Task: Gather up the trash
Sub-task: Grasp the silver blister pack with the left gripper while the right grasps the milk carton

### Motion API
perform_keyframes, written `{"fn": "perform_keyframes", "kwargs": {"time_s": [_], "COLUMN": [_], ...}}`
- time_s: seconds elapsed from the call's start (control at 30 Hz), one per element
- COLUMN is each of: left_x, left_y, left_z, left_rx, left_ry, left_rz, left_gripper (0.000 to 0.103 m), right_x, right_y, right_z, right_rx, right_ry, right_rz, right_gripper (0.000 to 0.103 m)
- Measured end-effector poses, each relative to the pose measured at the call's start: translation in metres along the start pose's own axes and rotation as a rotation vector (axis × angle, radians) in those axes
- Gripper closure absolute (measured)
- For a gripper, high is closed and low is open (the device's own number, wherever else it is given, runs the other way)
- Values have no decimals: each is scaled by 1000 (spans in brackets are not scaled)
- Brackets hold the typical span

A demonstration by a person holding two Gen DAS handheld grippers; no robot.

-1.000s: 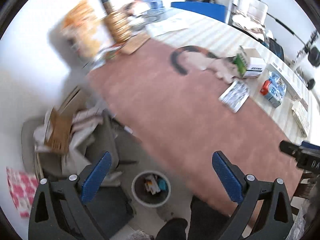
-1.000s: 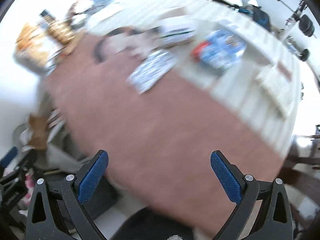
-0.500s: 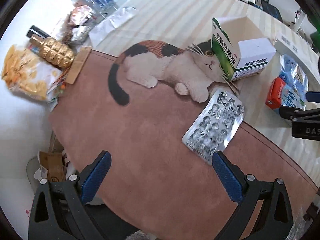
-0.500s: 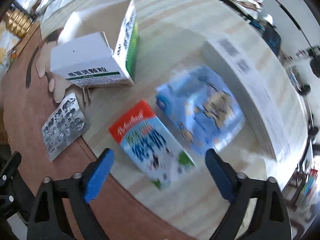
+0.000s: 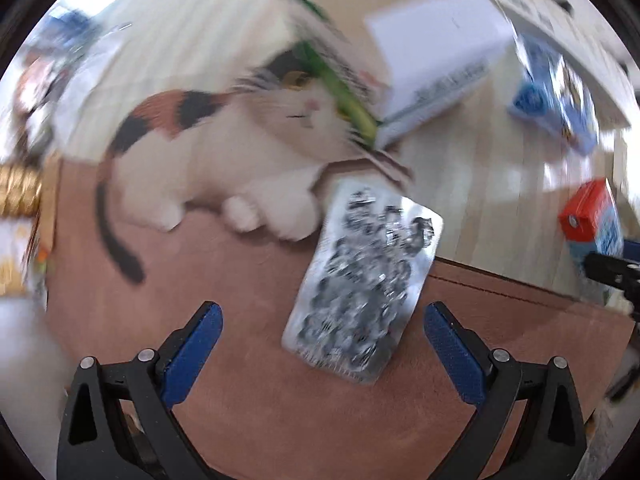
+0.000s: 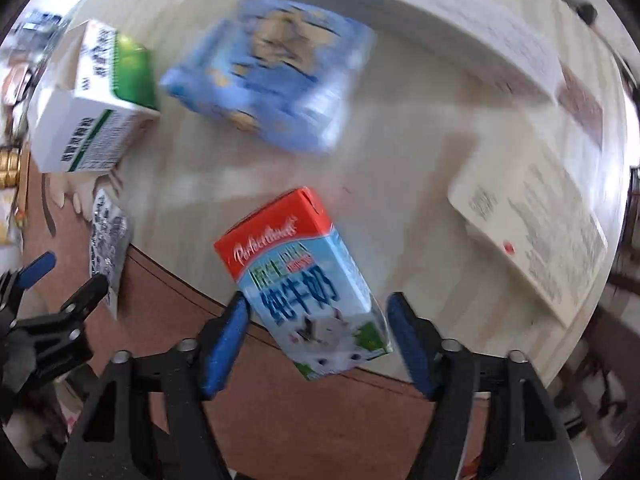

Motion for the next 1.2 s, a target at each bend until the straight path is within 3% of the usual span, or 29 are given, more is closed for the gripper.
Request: {"fn": "perform_keyframes", "kwargs": {"time_s": [0.2, 0.3, 0.33, 0.37, 0.43, 0.5, 0.7, 0.77, 0.97, 1.1, 1.2], "left_x": [-11, -11, -8, -5, 0, 7, 53, 55, 50, 44, 58], "left_y": [-23, -30, -33, -33, -30, -23, -15, -17, -43, -55, -44], "left_z": [18, 15, 13, 12, 12, 12, 15, 14, 16, 14, 8], "left_rx": [-1, 51, 101, 124, 129, 148, 241, 230, 144, 150, 146], "left_ry": [47, 42, 47, 45, 41, 34, 60, 42, 56, 35, 14], "left_rz": [127, 108, 70, 41, -18, -110, -462, -471, -364, -365, -352], "left_gripper": [2, 24, 38, 38, 38, 38, 38, 37, 30, 34, 40], "right_x": [-5, -13, -16, -14, -11, -8, 23, 29, 42, 50, 59], "right_y": [1, 14, 18, 25, 27, 30, 15, 14, 28, 49, 53], "right_z": [-6, -10, -11, -9, -6, -4, 4, 4, 16, 22, 24], "right_rx": [14, 24, 42, 45, 44, 53, -24, -7, 82, 140, 177], "right_ry": [-89, -165, -184, -190, -175, -180, -28, -25, -44, -75, -108], "right_rz": [-76, -149, -168, -178, -166, -140, -29, -45, -101, -128, -139], "right_gripper": [21, 21, 22, 25, 42, 47, 47, 46, 40, 38, 46]}}
Point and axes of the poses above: each gripper's, at about its wrist camera, not at the fingertips, and z roughly the way its jaws point, y to its left, x to its underside, the point moved 8 cm from there along z, roughly the way its jaws point, and after that the axes turned 7 degrees about x, right-handed, at the moved point
